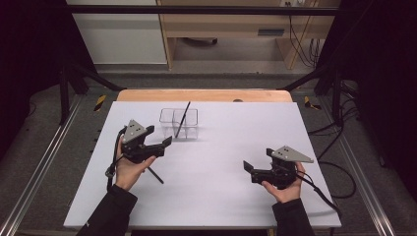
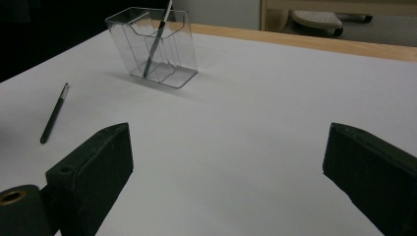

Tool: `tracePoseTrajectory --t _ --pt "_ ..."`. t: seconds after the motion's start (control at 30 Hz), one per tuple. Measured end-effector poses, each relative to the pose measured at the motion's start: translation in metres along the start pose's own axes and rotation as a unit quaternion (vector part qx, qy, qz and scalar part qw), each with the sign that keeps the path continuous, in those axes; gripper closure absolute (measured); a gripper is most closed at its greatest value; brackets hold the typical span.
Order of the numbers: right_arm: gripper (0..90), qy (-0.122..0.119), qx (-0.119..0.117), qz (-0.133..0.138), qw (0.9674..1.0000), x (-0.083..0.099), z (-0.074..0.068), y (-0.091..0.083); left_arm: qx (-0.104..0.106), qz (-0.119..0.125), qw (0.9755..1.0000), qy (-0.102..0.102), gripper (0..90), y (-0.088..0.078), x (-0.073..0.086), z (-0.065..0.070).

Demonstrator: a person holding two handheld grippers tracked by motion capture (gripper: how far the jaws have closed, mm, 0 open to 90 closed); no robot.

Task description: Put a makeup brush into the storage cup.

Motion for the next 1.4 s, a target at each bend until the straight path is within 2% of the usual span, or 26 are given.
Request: tracePoseTrajectory --t 0.1,0.2,0.27,0.4,0.7,0.77,0.83,1.03,1.4 --pt "5.4 0.000 0.002 0.001 1.0000 0.000 0.001 -0.001 -0.003 -0.002 1.0000 0.002 20.0 -0.007 0.007 0.002" --pt "5.5 0.003 0.002 0.003 1.0000 -0.001 0.001 -0.003 -0.011 -0.007 0.9998 0.013 18.9 -0.011 0.013 0.003" --pt "5.4 0.004 0.002 0.004 1.0000 -0.001 0.001 -0.003 -0.009 -0.012 0.9999 0.009 17.9 -0.013 0.017 0.003" --pt "5.4 0.004 0.006 0.004 1.0000 -0.001 0.002 -0.004 -0.020 -0.017 0.9996 0.011 16.6 -0.018 0.026 0.003" --pt "5.4 0.004 0.007 -0.001 1.0000 0.000 0.002 -0.003 -0.037 -0.032 0.9987 -0.010 15.9 -0.022 0.047 -0.009" --pt "5.3 0.005 0.007 -0.002 1.0000 0.001 0.002 -0.003 -0.043 -0.038 0.9983 -0.009 15.8 -0.021 0.050 -0.011" --pt "5.3 0.004 0.007 -0.002 1.0000 0.001 0.001 -0.003 -0.046 -0.038 0.9981 -0.019 15.7 -0.022 0.051 -0.014" --pt "5.4 0.005 0.006 0.001 1.0000 0.000 0.002 -0.004 -0.056 -0.041 0.9972 -0.030 15.7 -0.027 0.057 -0.019" --pt "5.5 0.006 0.007 -0.003 0.9999 0.002 0.002 -0.003 -0.084 -0.068 0.9925 -0.057 15.2 -0.030 0.074 -0.032"
Point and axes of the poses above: each handheld gripper's, and its own axes: y roughly forward along the jaws, x roughly out of its underside, z roughly to its right, the point moved 3 cm from there along y, roughly forward along the jaws, and after that the axes turned 5 degrees about -y, right-handed, at the moved point
